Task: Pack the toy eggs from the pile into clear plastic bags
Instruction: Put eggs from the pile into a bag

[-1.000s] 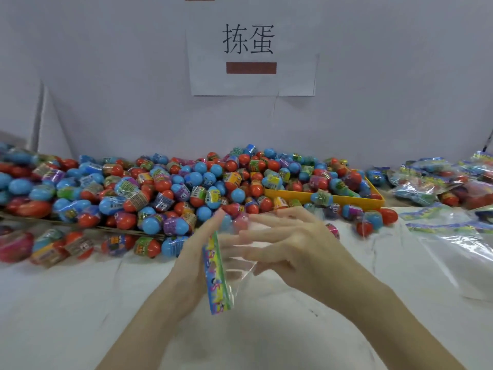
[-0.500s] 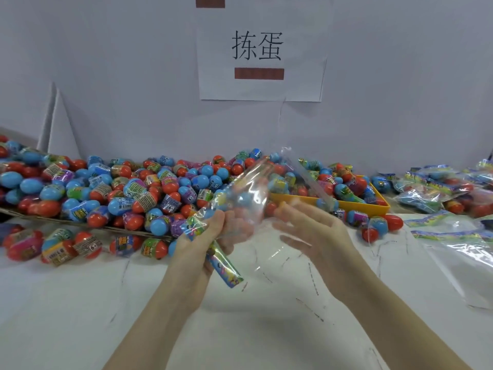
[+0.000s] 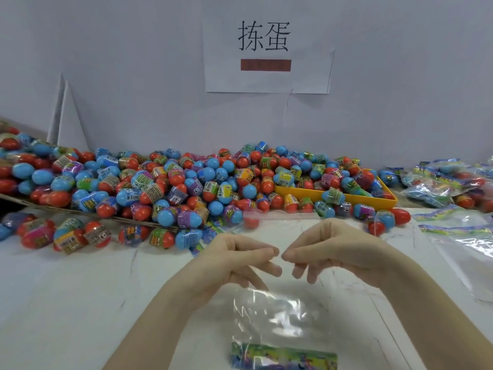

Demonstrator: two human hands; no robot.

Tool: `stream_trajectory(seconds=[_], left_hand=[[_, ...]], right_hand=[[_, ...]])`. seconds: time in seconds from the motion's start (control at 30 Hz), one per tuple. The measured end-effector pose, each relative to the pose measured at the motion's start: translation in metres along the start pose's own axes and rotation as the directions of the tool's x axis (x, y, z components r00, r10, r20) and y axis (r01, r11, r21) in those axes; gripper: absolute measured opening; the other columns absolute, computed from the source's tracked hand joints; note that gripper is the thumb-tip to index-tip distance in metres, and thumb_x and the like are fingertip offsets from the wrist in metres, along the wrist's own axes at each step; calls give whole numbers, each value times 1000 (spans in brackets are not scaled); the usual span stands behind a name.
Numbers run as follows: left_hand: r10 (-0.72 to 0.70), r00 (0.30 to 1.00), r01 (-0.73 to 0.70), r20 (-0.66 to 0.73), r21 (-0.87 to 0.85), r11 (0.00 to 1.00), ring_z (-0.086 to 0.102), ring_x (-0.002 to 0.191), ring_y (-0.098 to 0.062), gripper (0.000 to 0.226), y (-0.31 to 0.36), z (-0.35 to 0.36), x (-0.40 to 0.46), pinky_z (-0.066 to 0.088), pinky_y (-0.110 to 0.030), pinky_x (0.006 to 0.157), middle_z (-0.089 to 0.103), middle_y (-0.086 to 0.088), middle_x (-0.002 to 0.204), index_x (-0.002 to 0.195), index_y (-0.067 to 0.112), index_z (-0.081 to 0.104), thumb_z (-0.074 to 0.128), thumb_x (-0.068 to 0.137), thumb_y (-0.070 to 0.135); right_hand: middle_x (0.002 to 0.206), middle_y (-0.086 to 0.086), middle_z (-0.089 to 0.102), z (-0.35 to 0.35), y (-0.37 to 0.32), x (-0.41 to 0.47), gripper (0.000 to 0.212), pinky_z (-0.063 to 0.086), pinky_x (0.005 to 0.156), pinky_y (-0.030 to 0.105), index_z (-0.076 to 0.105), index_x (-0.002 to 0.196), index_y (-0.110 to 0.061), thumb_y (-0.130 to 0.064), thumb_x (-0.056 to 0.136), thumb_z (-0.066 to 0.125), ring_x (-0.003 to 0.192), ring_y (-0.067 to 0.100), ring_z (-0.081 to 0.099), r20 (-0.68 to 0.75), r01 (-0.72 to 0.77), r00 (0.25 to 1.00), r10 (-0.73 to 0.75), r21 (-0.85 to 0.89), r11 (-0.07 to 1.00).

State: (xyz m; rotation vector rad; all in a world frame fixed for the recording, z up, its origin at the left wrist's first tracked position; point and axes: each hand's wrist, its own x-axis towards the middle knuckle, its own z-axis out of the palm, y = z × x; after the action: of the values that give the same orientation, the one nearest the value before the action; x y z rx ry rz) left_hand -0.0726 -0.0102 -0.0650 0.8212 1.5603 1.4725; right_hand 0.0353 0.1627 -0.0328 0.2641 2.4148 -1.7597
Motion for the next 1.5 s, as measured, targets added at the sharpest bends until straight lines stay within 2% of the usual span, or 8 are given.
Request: stream_trajectory(seconds=[0.23, 0.6, 0.8, 0.93, 1.1, 1.3, 1.4, 1.5], left_hand=[[75, 985, -75, -156, 9, 997, 68, 57, -12, 17, -5, 2, 5, 45, -11, 49, 74, -4, 76, 69, 21, 76, 72, 60, 35], [57, 976, -74, -209, -77, 994, 70, 65, -16, 30, -5, 9, 8, 50, -16, 53, 73, -3, 74, 69, 8, 66, 69, 60, 36], [92, 956, -143, -279, -168, 975, 67, 55, -15, 17, -4, 9, 8, 51, -16, 51, 71, -5, 67, 74, 2, 52, 68, 73, 6], [124, 939, -182, -321, -156, 971, 66, 51, -16, 33, -3, 10, 9, 51, -17, 51, 66, -6, 60, 82, -1, 56, 74, 58, 11], [175, 941, -219, -291, -126, 968, 66, 52, -16, 24, -1, 13, 7, 50, -17, 52, 68, -7, 62, 74, 15, 68, 75, 53, 22], [294, 903, -316, -313, -21, 949, 63, 48, -11, 9, 2, 16, 4, 50, -16, 51, 63, 1, 49, 58, 23, 71, 76, 53, 28], [436, 786, -425, -438, 130, 896, 60, 47, -7, 20, 1, 17, 5, 48, -16, 49, 63, 1, 49, 58, 24, 69, 79, 63, 8], [701, 526, -462, -481, 531, 711, 56, 56, -2, 25, -1, 17, 4, 43, -10, 54, 63, 7, 55, 61, 29, 65, 78, 68, 9]], right_hand=[[80, 4, 74, 6, 2, 7, 23, 51, 52, 16, 75, 73, -18, -32, 55, 70, 65, 15, 70, -297, 128, 952, -78, 151, 980], [69, 2, 72, 9, 7, 13, 34, 51, 49, 15, 72, 67, -16, -46, 49, 71, 55, 11, 66, -390, 143, 918, -74, 152, 978], [81, -6, 64, -20, 14, 9, 27, 43, 55, 16, 61, 85, -17, -43, 77, 59, 71, 5, 59, -826, 123, 549, -123, -66, 990], [86, -15, 66, 1, 2, 10, 36, 50, 55, 13, 60, 87, -33, -54, 57, 62, 72, 1, 64, -675, 304, 699, -236, -18, 952], [100, -16, 55, 29, 2, 14, 30, 40, 83, 11, 59, 96, -43, -42, 69, 71, 97, 6, 50, -403, 439, 529, -747, -623, 647], [120, -36, 38, 34, 0, 14, 56, 29, 86, -4, 40, 112, -48, -48, 63, 66, 110, -21, 35, -410, 411, 695, -591, -449, 793], [119, -35, 47, 33, -5, 8, 57, 30, 90, 1, 44, 111, -48, -49, 63, 76, 112, -11, 42, -377, 444, 694, -613, -446, 777], [110, -27, 53, 34, -10, 2, 51, 33, 97, 30, 47, 105, -47, -41, 62, 74, 109, 4, 44, -299, 411, 604, -739, -677, 610]])
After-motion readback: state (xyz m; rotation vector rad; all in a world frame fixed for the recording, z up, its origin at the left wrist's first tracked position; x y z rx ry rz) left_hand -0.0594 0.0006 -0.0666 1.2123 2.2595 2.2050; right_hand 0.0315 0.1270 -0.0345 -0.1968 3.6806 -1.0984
